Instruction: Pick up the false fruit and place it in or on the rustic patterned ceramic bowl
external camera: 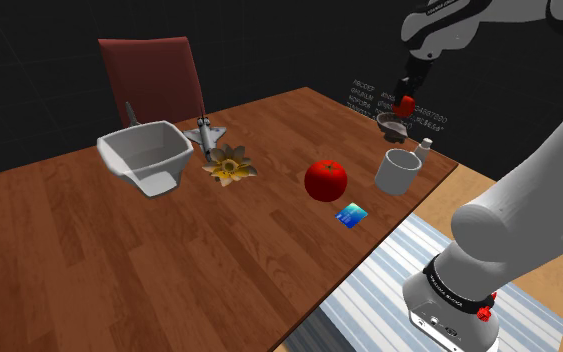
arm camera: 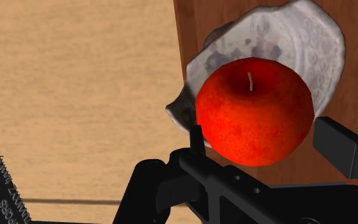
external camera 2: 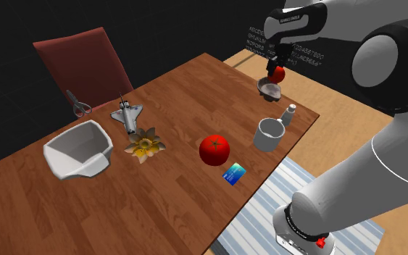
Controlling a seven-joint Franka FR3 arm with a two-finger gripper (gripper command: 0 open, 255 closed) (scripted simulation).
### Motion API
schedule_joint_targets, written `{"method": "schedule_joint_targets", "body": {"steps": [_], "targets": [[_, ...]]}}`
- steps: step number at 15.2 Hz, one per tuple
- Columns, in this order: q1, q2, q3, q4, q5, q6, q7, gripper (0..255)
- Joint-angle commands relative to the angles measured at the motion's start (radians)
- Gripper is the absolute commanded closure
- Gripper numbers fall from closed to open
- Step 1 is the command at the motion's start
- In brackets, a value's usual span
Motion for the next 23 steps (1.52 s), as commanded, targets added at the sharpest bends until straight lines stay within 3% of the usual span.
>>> {"method": "schedule_joint_targets", "body": {"steps": [1, 6, 7, 12, 16, 23], "targets": [[0.0, 0.0, 0.0, -0.004, 0.0, 0.005, 0.0, 255], [0.0, 0.0, 0.0, -0.004, 0.0, 0.005, 0.0, 255], [0.0, 0.0, 0.0, -0.004, 0.0, 0.005, 0.0, 0], [0.0, 0.0, 0.0, -0.004, 0.0, 0.005, 0.0, 0], [0.006, -0.054, 0.006, 0.062, -0.014, -0.114, 0.01, 0], [0.006, -0.054, 0.006, 0.062, -0.014, -0.114, 0.01, 0]]}}
